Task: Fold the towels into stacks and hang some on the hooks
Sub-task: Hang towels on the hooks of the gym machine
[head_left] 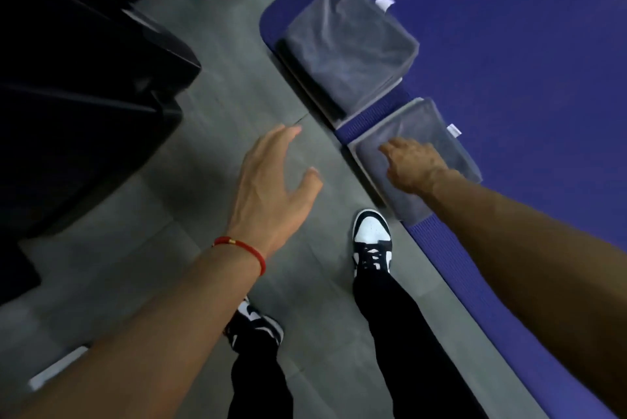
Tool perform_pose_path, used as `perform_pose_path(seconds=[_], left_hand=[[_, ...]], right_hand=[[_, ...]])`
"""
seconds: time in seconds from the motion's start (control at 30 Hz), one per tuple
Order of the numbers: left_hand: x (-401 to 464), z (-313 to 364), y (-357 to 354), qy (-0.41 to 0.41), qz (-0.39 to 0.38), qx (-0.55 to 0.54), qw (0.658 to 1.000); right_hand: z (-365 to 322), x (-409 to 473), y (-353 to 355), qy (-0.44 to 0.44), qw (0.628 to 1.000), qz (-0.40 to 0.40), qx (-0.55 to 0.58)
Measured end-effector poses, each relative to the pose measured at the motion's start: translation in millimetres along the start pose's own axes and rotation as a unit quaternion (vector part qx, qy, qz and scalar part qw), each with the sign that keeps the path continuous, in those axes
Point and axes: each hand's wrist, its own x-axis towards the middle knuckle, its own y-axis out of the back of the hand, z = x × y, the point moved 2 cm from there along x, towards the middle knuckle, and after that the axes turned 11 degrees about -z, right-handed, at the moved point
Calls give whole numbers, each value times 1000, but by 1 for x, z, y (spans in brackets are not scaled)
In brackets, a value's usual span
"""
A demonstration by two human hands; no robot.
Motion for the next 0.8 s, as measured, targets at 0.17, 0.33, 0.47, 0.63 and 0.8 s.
perform_pose_path(seconds=[0.17, 0.33, 0.47, 0.63, 0.8], left_hand=[[39, -57, -44, 73, 12, -45, 996], [47, -63, -62, 98, 16, -64, 993], [44, -45, -51, 95, 9, -47, 994], [23, 15, -18, 77, 19, -56, 995], [-20, 85, 23, 30, 23, -43, 998]], right_hand=[[18, 99, -29, 37, 991, 79, -97], [24, 102, -46, 50, 974, 153, -159], [24, 78, -20, 89, 974, 160, -135], [37, 20, 1, 58, 986, 40, -150], [45, -72, 19, 43, 988, 31, -147]])
